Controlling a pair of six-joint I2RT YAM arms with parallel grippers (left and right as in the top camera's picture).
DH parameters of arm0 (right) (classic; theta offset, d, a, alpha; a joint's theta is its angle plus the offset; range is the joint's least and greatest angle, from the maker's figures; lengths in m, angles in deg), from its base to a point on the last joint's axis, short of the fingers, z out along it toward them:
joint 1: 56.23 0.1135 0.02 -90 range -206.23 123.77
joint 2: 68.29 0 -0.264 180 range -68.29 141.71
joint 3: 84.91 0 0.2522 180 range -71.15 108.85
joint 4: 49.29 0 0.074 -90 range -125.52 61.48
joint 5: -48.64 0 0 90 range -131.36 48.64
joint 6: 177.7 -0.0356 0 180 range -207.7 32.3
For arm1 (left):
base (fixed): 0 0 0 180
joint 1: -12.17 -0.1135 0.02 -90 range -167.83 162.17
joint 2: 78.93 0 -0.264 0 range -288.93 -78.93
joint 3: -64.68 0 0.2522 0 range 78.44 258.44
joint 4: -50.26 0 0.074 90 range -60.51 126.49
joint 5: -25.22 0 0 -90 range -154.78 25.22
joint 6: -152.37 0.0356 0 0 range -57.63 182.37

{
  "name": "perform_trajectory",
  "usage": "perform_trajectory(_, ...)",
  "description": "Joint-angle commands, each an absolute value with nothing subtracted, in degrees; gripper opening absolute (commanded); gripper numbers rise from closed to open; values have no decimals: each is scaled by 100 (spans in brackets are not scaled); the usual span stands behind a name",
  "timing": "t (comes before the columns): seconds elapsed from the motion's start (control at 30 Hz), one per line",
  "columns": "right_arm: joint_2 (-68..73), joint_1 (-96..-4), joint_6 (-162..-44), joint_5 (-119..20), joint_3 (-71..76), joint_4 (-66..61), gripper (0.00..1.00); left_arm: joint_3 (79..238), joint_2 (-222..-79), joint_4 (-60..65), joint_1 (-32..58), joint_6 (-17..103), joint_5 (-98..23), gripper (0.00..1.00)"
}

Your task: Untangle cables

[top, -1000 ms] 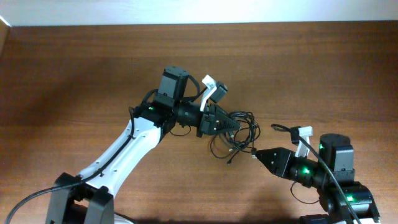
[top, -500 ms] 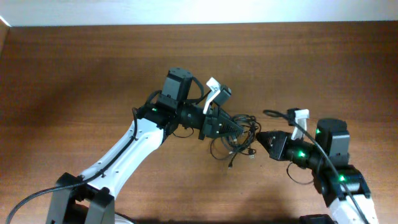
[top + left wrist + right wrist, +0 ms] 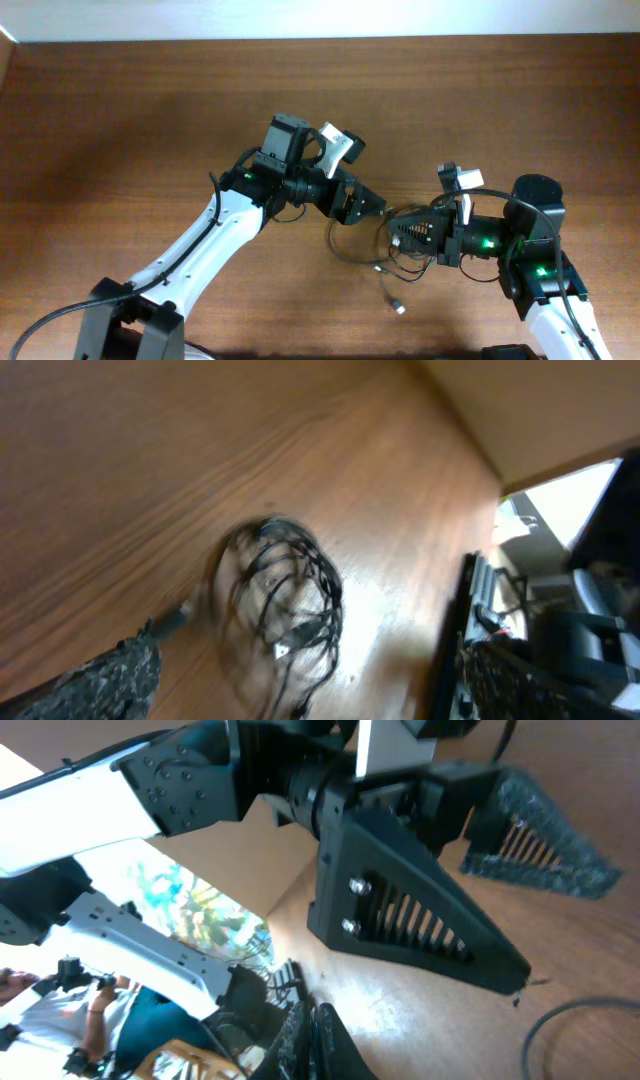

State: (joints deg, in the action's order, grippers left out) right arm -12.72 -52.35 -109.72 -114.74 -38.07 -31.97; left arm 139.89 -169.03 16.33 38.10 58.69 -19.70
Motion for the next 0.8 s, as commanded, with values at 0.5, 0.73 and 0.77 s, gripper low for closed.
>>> perform_trajectory(0.5,-586,-5213,-13818,-5232,-3759,529,58,14039,-17548,1714,4988,2422,-4661,99)
perform_trajectory(0.73,1639,-5211,-13897,-5806,-3759,-756,18,14039,-17572,1607,4905,2487,-4680,99)
perform_trajectory(0.77,1866,-5167,-13160,-6377,-3759,-1248,4,14042,-17572,1526,4684,2487,-4678,99)
